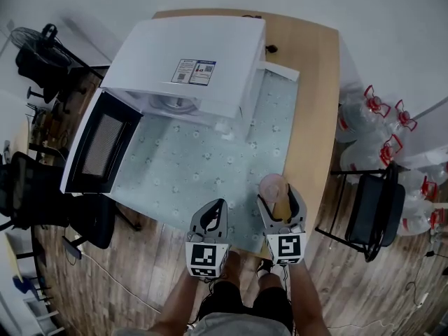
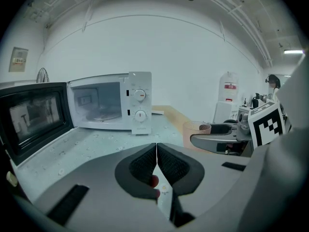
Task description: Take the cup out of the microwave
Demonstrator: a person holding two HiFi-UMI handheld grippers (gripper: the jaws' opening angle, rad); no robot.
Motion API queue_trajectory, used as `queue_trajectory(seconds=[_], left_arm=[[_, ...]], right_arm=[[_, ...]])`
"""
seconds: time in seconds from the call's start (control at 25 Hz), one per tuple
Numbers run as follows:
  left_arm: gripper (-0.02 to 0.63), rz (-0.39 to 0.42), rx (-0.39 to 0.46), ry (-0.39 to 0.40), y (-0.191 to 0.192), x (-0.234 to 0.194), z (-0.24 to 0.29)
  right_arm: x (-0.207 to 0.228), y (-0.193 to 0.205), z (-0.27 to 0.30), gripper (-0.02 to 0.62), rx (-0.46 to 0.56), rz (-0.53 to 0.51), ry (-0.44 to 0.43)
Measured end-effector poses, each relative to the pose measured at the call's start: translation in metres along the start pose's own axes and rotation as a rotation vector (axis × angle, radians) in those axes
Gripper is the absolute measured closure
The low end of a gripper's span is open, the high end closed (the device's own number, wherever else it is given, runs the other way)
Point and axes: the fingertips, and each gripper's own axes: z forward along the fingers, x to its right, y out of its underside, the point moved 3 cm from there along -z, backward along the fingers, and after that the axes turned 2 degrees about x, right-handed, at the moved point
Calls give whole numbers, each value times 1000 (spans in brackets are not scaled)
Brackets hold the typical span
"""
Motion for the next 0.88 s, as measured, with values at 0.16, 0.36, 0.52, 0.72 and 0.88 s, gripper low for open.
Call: queue_trajectory(seconds=[0.16, 0.36, 0.52, 0.72, 0.88], left_arm=[[581, 1, -4, 4, 0, 3, 2], [581, 1, -10, 3, 0, 3, 1], [581, 6, -8, -2, 1, 2, 0], [581, 6, -4, -10, 2, 2, -3], [581, 12, 4, -19, -2, 0, -6]], right_arm=[[-1, 2, 1, 256, 10, -11, -9], [-2, 1, 2, 255, 14, -19, -19], [-3, 4, 3, 255, 7, -4, -26], [-5, 5, 2, 244, 2, -10, -12], [-4, -1, 1, 242, 10, -16, -8]])
